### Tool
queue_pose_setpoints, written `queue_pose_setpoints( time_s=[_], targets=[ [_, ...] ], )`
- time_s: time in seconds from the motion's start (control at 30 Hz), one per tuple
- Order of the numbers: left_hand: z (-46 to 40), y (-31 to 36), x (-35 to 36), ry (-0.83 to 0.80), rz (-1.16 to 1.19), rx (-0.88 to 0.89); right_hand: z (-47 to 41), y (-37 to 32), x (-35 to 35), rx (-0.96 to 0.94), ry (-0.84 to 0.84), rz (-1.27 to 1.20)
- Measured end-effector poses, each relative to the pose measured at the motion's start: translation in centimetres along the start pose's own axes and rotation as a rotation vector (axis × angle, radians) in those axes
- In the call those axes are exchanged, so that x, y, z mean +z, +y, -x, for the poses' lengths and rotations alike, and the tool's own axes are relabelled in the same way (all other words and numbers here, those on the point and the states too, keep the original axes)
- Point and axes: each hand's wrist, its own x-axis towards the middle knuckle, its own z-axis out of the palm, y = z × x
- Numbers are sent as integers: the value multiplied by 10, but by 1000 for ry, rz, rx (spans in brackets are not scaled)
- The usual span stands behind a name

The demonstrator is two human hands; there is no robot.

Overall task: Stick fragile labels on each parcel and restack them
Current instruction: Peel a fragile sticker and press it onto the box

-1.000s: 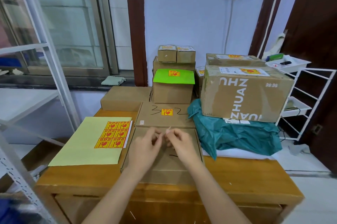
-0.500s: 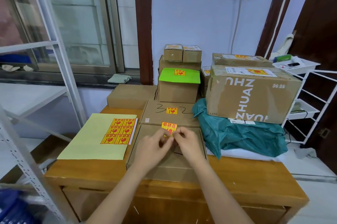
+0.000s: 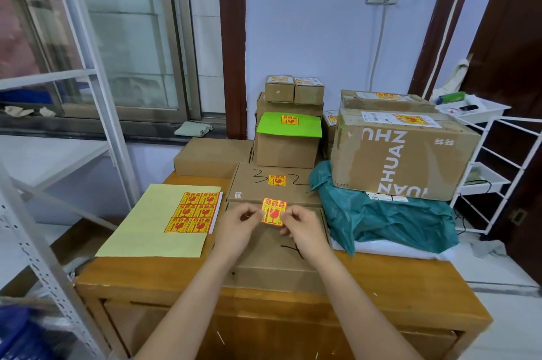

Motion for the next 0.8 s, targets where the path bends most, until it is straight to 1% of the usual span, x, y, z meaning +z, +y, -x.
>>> queue_pose_setpoints(
  time_s=[0.1, 0.2, 0.33, 0.53, 0.67, 0.8],
  targets=[
    [2, 2, 0, -48, -1, -9, -3, 2, -7, -41, 14, 179],
    [2, 3, 1, -97, -25, -19, -3, 5, -12, -75, 30, 238],
    [3, 4, 1, -115, -31, -20, -2, 9, -13, -91, 41, 244],
    [3, 2, 1, -123, -32, -22, -5, 14, -12, -46, 65, 213],
    [3, -1, 2, -151, -95, -21, -5, 16, -13, -33, 65, 214],
    [2, -5, 4, -123, -137, -5, -5, 16, -13, -57, 84, 276]
  ],
)
